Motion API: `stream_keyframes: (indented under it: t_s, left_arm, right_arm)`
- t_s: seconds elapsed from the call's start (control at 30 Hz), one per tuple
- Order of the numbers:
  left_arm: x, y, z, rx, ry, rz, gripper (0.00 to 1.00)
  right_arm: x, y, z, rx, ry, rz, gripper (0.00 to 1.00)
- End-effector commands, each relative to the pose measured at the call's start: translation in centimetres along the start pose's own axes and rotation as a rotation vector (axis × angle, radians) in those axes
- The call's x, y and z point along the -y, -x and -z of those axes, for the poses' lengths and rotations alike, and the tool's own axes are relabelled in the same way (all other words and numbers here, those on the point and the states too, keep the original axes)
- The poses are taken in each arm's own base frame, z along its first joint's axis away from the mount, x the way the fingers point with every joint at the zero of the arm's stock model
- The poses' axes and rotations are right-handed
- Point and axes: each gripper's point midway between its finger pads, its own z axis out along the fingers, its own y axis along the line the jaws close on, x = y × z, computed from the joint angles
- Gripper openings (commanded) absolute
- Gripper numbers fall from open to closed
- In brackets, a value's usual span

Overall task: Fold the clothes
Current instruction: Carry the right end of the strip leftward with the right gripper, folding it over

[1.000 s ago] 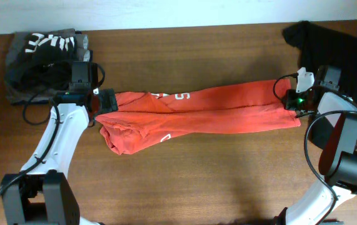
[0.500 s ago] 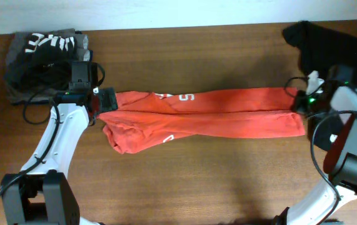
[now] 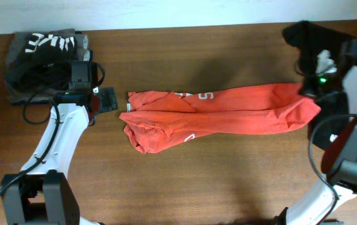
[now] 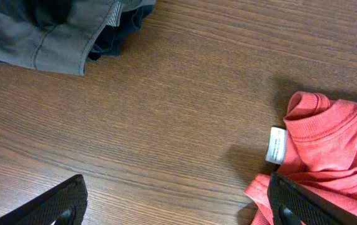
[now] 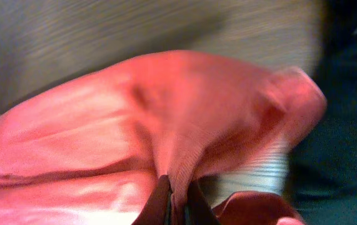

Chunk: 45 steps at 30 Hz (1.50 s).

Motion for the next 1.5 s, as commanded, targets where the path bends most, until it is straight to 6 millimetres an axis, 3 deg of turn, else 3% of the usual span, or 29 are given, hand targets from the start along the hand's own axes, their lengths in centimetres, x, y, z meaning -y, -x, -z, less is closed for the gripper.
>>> stream_keyframes:
  t_s: [0.0,0.23,0.57,0.6,0.67,0.7,0.97,1.2,1.33,1.4,1.47]
  left_arm:
    - [0.1,0.7,0.5,0.019,-0.013,-0.01,0.92]
    - [0.1,0.7,0.5,0.019,-0.013,-0.01,0.92]
    - [0.1,0.7,0.5,0.02,-0.013,-0.01,0.92]
    - [0.1,0.7,0.5,0.02,-0.013,-0.01,0.92]
    - [0.1,0.7,0.5,0.019,-0.013,-0.01,0.92]
    - [0.1,0.7,0.5,0.019,-0.013,-0.01,0.92]
    - [0.1,0.7,0.5,0.02,-0.014,-0.01,0.92]
    - [0.2,0.7,0.5,0.019,-0.015,-0.011,0.92]
    - [0.2,0.7,0.5,0.019,-0.014,-0.01,0.92]
    - [0.2,0.7,0.5,0.019,-0.014,-0.011,0.92]
    - [0.2,0.7,0.5,0.019,-0.015,-0.01,0.92]
  right_arm:
    - [-5.5,-0.6,-0.8,-0.046,0.027,0.072,0.04]
    - [-13.6,-2.9,-3.0,-0.109,0.038,0.189,0.04]
    - [-20.0,-5.6,-4.3,-0.14,0.046,0.321,0.04]
    - [-20.5,-5.9,-4.4,-0.144,0.048,0.333,0.11]
    - [-21.1,-6.3,-4.5,-0.152,0.052,0.35,0.4]
    - [-21.4,-6.6,-4.5,-0.157,0.053,0.357,0.47]
    - [-20.6,-7.5,-4.3,-0.201,0.034,0.345,0.5]
    - [-16.0,-7.4,-3.8,-0.222,-0.174,0.329,0.49]
    - [-14.3,-8.8,-5.2,-0.257,-0.226,0.33,0.49]
    - [-13.8,-9.6,-6.1,-0.272,-0.226,0.328,0.45]
    - [-13.6,-10.7,-6.9,-0.296,-0.212,0.324,0.34]
